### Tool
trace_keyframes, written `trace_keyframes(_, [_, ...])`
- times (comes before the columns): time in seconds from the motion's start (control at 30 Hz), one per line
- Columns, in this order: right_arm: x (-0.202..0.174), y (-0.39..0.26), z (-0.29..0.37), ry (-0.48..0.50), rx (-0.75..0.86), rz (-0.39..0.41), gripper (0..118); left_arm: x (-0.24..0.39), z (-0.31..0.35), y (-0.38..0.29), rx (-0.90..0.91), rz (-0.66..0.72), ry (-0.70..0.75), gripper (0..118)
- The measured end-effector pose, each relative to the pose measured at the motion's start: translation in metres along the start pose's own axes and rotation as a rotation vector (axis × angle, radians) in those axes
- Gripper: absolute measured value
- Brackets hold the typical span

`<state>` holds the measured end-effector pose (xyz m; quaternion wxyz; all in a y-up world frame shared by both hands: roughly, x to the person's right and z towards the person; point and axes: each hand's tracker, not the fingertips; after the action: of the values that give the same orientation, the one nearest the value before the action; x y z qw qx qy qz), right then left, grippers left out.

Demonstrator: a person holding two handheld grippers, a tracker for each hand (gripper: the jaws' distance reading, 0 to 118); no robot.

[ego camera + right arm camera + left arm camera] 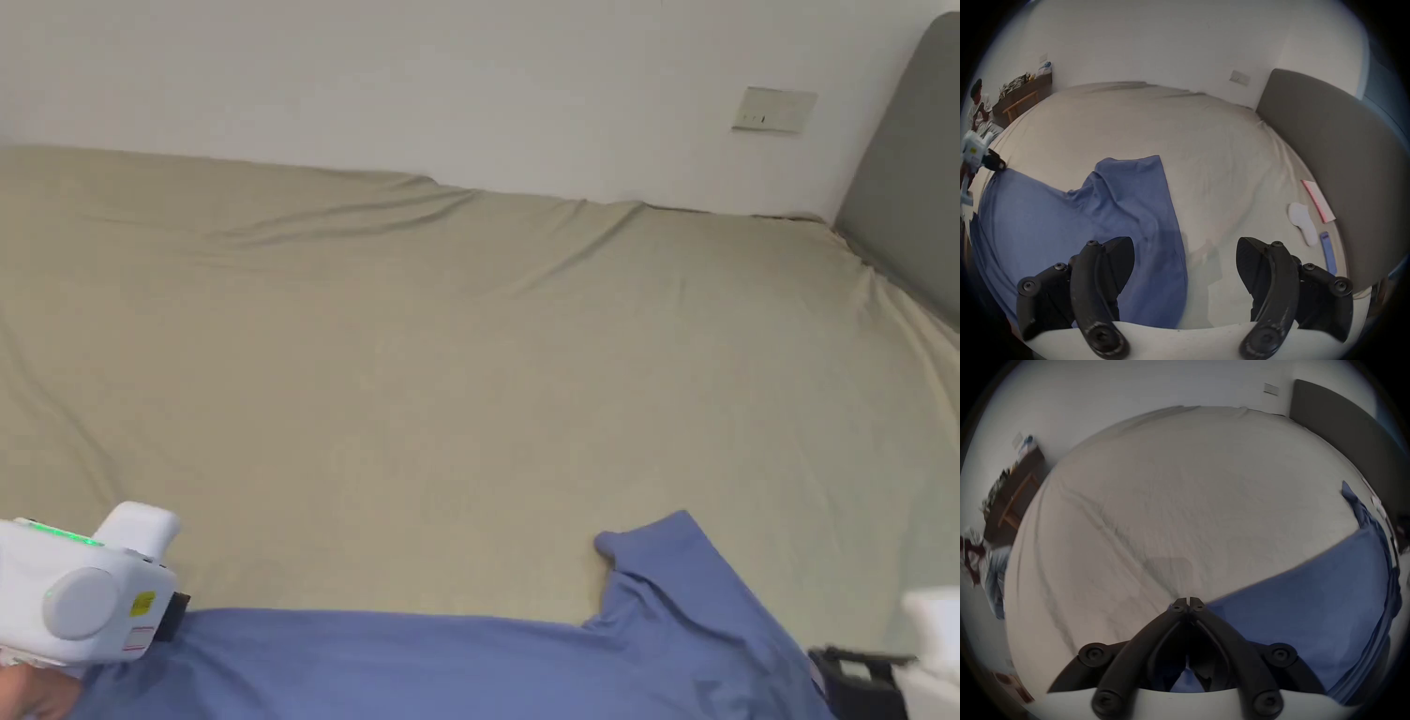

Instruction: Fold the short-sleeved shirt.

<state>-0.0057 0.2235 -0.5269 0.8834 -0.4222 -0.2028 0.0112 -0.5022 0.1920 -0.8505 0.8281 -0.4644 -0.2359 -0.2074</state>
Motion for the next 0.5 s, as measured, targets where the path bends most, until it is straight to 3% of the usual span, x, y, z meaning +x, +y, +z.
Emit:
trace_keyframes(0.17, [-0.016,0.022,-0.085,0.099,-0.171,-0.01,90,-0.006,0.017,-0.003,0.002,0.041,-0.053,0])
trace_keyframes(0.23, [-0.032,0.016,-0.113,0.084,-0.283,0.074,85,-0.008,0.022,-0.002,0.003,0.058,-0.067,0])
trace_keyframes(0.27, [-0.035,0.011,-0.116,0.089,-0.325,0.073,75,-0.015,0.018,-0.004,0.007,0.068,-0.074,0])
trace_keyframes(0.3, [-0.031,0.014,-0.106,0.156,-0.213,-0.065,50,-0.016,0.021,-0.006,0.013,0.073,-0.077,0])
trace_keyframes(0.33, [-0.026,0.022,-0.102,0.251,-0.287,-0.159,0,-0.017,0.025,-0.008,0.016,0.071,-0.079,0])
trace_keyframes(0.37, [-0.023,0.023,-0.099,0.295,-0.302,-0.188,0,-0.018,0.029,-0.01,0.02,0.067,-0.08,0])
trace_keyframes(0.4, [-0.02,0.025,-0.092,0.213,-0.278,-0.156,0,-0.02,0.034,-0.016,0.025,0.058,-0.081,0])
trace_keyframes(0.43, [-0.017,0.028,-0.071,0.195,-0.27,-0.12,0,-0.023,0.04,-0.019,0.032,0.051,-0.079,0])
trace_keyframes(0.5, [0.0,0.028,-0.048,0.218,-0.248,-0.13,0,-0.03,0.053,-0.025,0.038,0.053,-0.087,0])
